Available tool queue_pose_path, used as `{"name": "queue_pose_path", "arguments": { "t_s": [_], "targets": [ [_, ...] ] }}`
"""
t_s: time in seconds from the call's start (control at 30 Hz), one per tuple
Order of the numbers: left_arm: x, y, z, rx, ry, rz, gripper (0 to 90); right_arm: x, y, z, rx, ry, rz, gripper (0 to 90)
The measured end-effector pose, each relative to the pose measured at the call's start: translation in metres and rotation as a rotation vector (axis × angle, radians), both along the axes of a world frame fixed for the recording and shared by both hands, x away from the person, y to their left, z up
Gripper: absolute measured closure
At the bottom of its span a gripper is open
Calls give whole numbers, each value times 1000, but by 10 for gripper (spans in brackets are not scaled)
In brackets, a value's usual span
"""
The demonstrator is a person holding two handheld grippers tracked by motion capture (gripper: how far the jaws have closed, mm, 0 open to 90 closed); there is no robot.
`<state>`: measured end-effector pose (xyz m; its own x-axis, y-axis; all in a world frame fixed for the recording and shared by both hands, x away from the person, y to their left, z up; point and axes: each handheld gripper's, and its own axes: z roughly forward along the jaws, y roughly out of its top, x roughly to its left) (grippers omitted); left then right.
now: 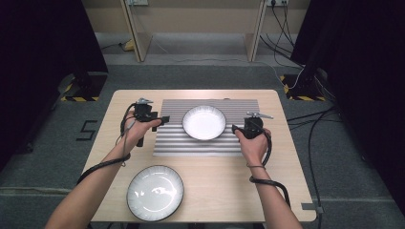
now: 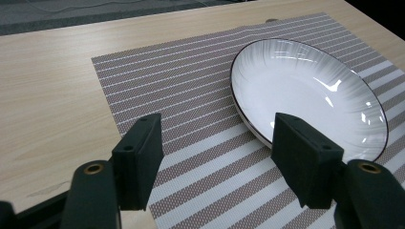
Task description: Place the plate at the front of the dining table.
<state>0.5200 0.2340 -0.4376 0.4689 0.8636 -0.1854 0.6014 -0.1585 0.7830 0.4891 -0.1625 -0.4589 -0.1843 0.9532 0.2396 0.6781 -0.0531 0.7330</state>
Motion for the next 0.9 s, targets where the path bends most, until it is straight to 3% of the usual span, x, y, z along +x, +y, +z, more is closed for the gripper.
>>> {"name": "queue_pose_path", "arguments": {
  "t_s": [0.9],
  "targets": [
    [-53, 38, -13, -45, -30, -4, 343, -35, -13, 0, 5, -22, 16, 435]
  ]
}}
